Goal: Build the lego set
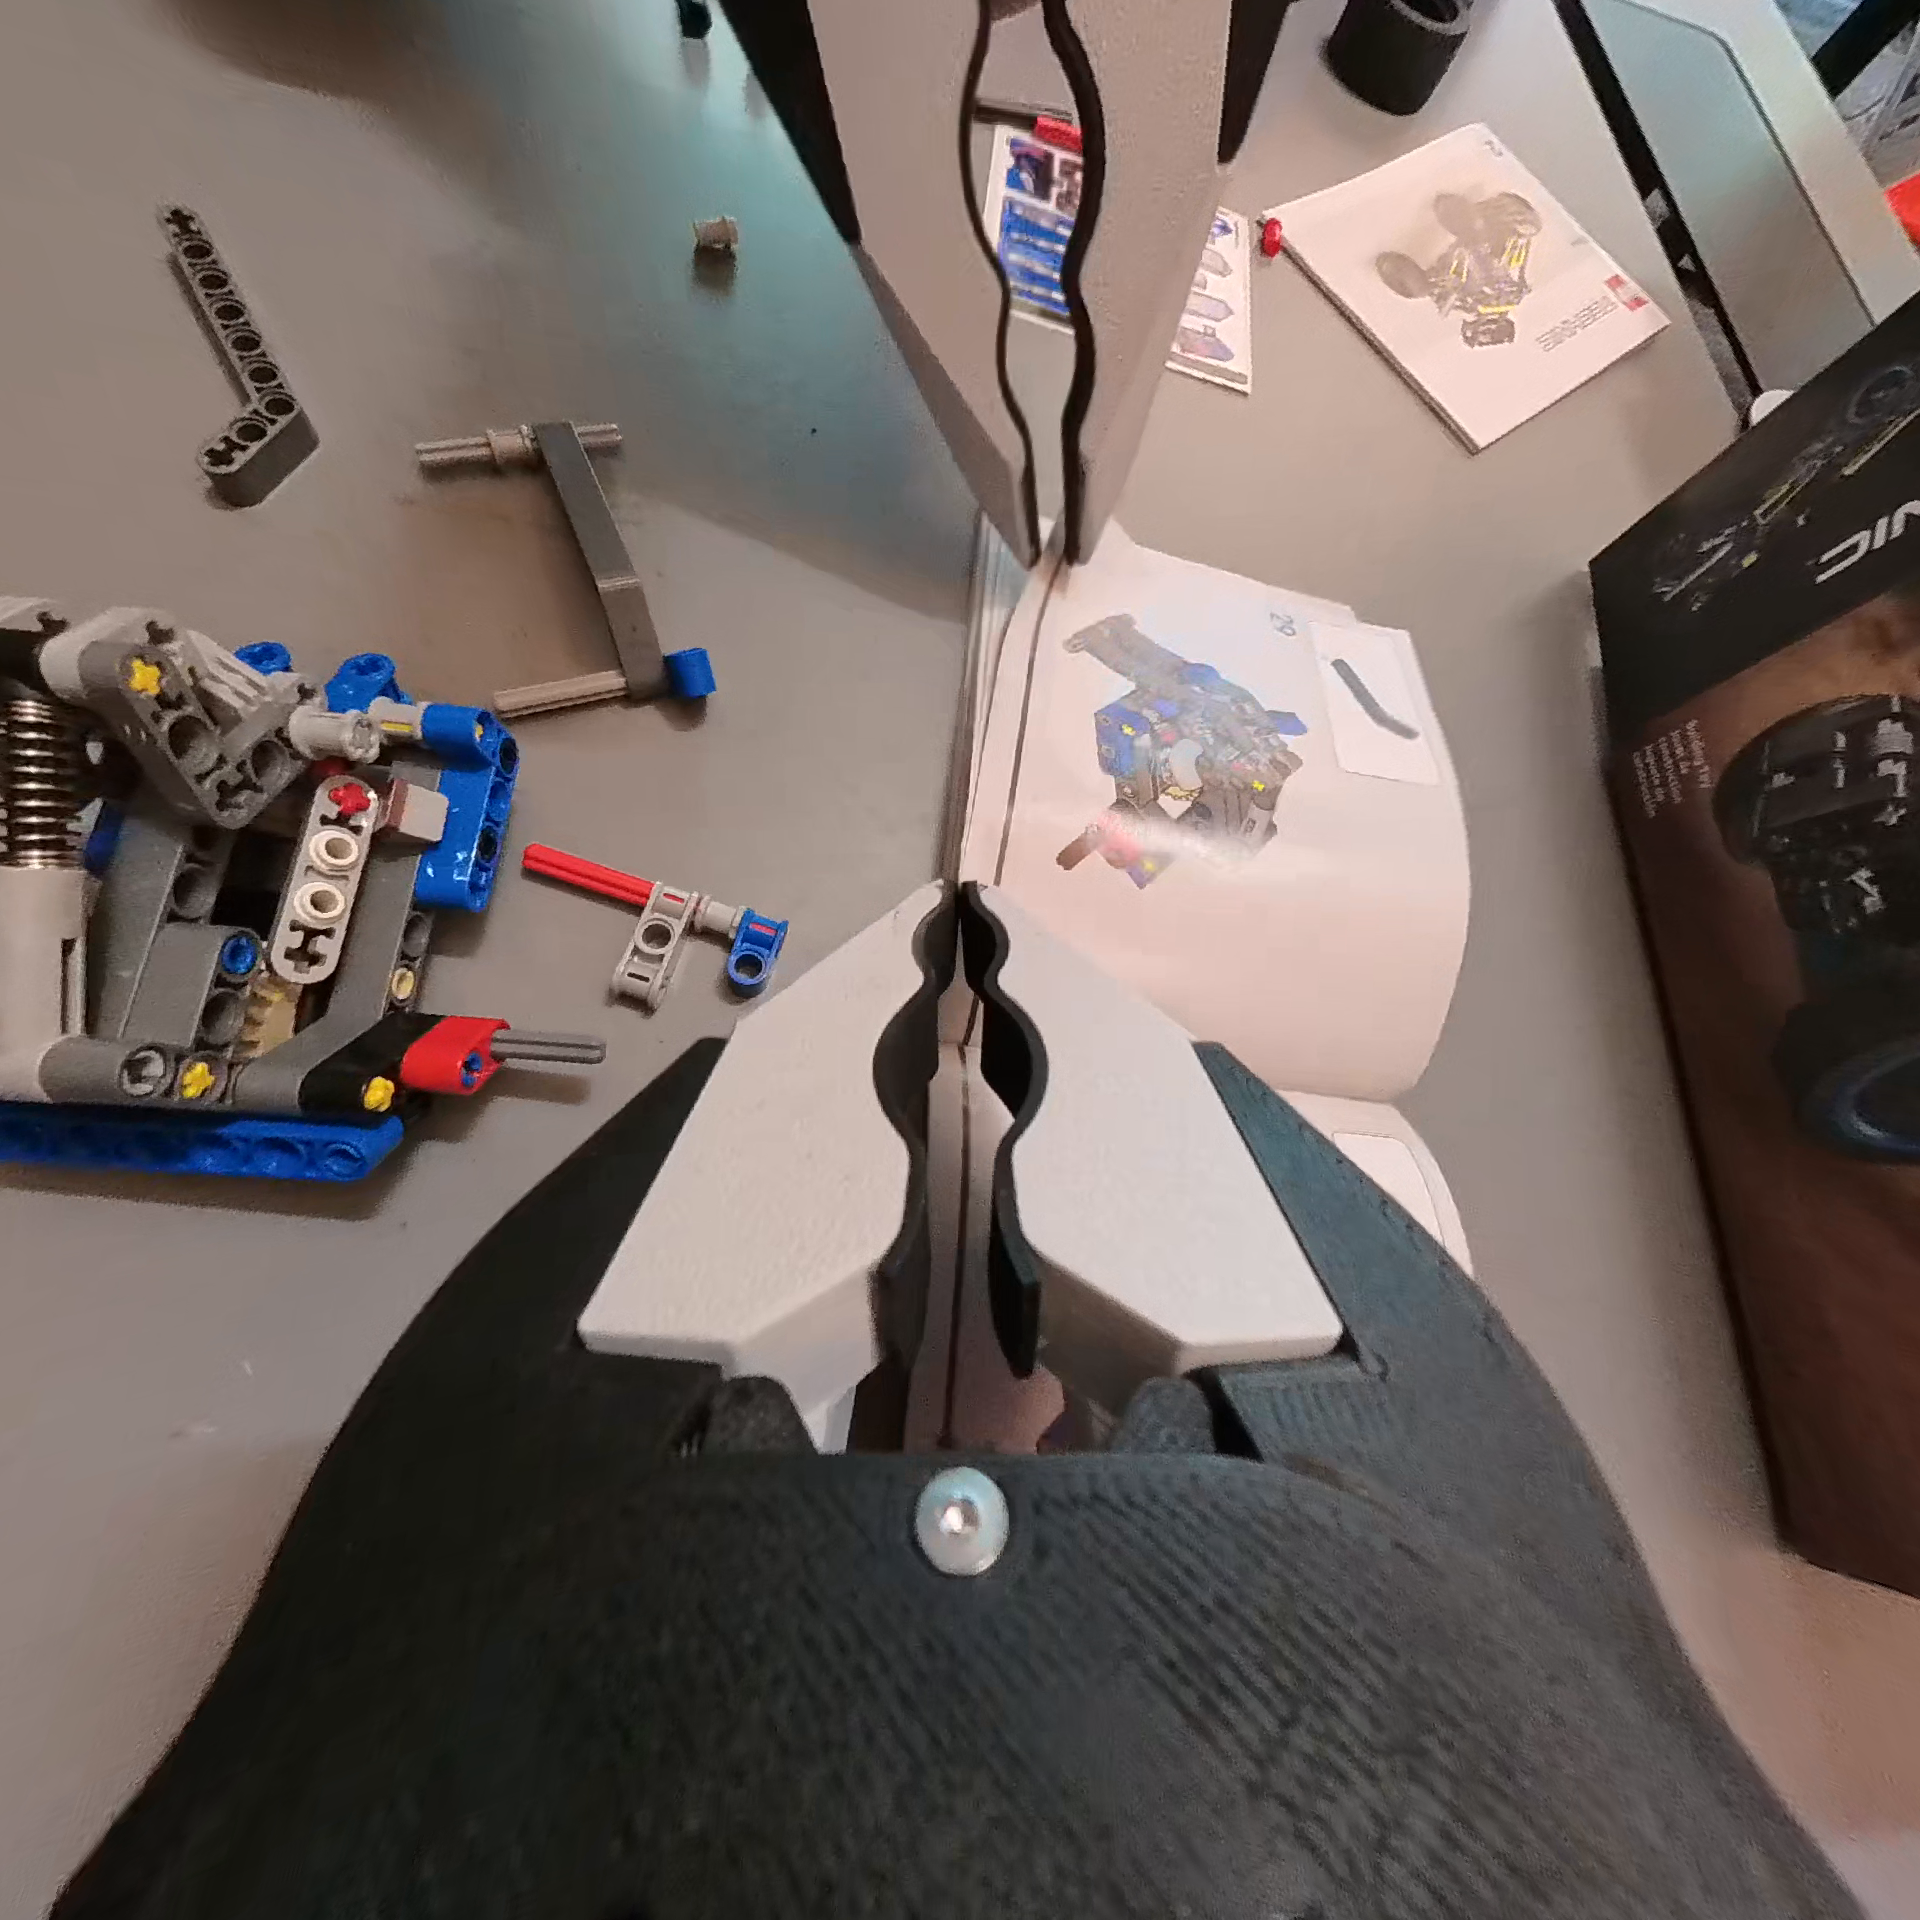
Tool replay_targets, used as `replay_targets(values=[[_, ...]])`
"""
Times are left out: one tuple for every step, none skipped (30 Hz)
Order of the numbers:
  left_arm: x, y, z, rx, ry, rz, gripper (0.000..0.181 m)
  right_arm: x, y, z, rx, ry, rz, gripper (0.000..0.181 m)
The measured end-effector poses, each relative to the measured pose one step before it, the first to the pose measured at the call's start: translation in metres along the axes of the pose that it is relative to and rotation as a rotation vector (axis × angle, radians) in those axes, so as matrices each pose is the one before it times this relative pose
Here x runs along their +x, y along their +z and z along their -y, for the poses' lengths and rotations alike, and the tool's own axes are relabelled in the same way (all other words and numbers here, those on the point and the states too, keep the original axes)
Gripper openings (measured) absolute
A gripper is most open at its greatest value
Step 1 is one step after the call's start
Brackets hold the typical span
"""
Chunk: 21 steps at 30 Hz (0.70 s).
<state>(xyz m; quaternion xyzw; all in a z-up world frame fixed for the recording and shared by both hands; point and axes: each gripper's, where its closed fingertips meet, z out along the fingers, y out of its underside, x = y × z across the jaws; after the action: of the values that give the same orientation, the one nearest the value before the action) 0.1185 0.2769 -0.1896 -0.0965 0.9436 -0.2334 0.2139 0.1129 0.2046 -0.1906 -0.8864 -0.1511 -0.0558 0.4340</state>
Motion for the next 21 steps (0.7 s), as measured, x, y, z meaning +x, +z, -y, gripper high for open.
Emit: replay_targets(values=[[-0.00129,-0.00144,0.00202,0.0072,0.0037,0.0099,0.0,-0.00026,-0.00028,-0.00087,-0.002,-0.0026,0.0017,0.0],[-0.00235,-0.00159,0.00305,0.0135,0.0051,0.0169,0.0,-0.00002,-0.00077,-0.00008,0.0031,-0.0025,0.0006,0.0],[-0.0018,-0.00157,0.00319,0.0125,0.0049,0.014,0.0,-0.00096,-0.00141,0.00034,0.005,-0.0021,0.0074,0.0],[-0.00202,-0.00142,0.00333,0.0119,0.004,0.0149,0.0,-0.00017,-0.00216,0.00058,0.0051,-0.0009,0.0035,0.003],[-0.00371,-0.00152,0.00433,0.0178,0.006,0.0279,0.0,0.00326,-0.00297,0.00153,0.0095,0.0024,-0.017,0.008],[-0.00418,-0.00169,0.00552,0.023,0.0113,0.0326,0.0,0.00481,-0.00347,0.00257,0.0139,0.0058,-0.0255,0.011],[-0.00412,-0.0017,0.00585,0.0218,0.0167,0.0341,0.0,0.00406,-0.00352,0.00321,0.0156,0.0096,-0.0212,0.016],[-0.00514,-0.00166,0.00624,0.0175,0.0207,0.0428,0.0,0.00388,-0.00324,0.00413,0.0162,0.0121,-0.0226,0.025],[-0.00549,-0.00122,0.00676,0.0147,0.0234,0.0452,0.0,0.00626,-0.00299,0.0048,0.013,0.0129,-0.0418,0.032],[-0.00475,-0.00085,0.0077,0.015,0.0249,0.0392,0.0,0.00583,-0.00255,0.0057,0.0139,0.0076,-0.0435,0.034],[-0.00469,-0.00003,0.00897,0.0177,0.0236,0.0364,0.0,0.00277,-0.00157,0.00597,0.0149,-0.0016,-0.0278,0.035],[-0.00486,0.00065,0.00982,0.0195,0.0207,0.0355,0.0,0.00328,-0.00058,0.00445,0.006,-0.0056,-0.0348,0.035],[-0.00392,0.00134,0.00952,0.0181,0.0176,0.0292,0.0,0.00526,-0.00036,0.00159,-0.0103,-0.0131,-0.0487,0.035],[-0.00264,0.00217,0.00901,0.0166,0.0145,0.0202,0.0,0.00628,-0.00057,-0.00112,-0.0229,-0.0231,-0.0554,0.034],[-0.00116,0.00287,0.00815,0.0162,0.0098,0.0105,0.0,0.0072,-0.00106,-0.00318,-0.0298,-0.0257,-0.0606,0.029],[0.00003,0.00309,0.00738,0.0164,0.0046,0.0039,0.0,0.00588,-0.00153,-0.00366,-0.025,-0.023,-0.0494,0.023],[0.00086,0.00278,0.00629,0.0177,0.0039,-0.0003,0.0,0.00232,-0.00161,-0.00362,-0.0163,-0.0131,-0.0225,0.017],[0.00095,0.00183,0.00399,0.0129,0.0036,-0.0022,0.0,0.00245,-0.00184,-0.00405,-0.0136,0.0168,-0.0177,0.01],[-0.00222,-0.00014,0.00125,0.0025,0.0007,0.0136,0.0,0.00276,-0.00263,-0.00358,-0.0051,0.0362,-0.0153,0.004],[-0.00437,-0.00229,-0.00038,0.0017,-0.0054,0.022,0.006,0.00009,-0.00271,-0.00386,0.0003,0.0333,0.0028,0.003],[-0.00403,-0.00352,-0.00193,0.0045,-0.0179,0.0143,0.008,0.00164,-0.00312,-0.00529,-0.0045,0.0387,-0.0052,0.002]])
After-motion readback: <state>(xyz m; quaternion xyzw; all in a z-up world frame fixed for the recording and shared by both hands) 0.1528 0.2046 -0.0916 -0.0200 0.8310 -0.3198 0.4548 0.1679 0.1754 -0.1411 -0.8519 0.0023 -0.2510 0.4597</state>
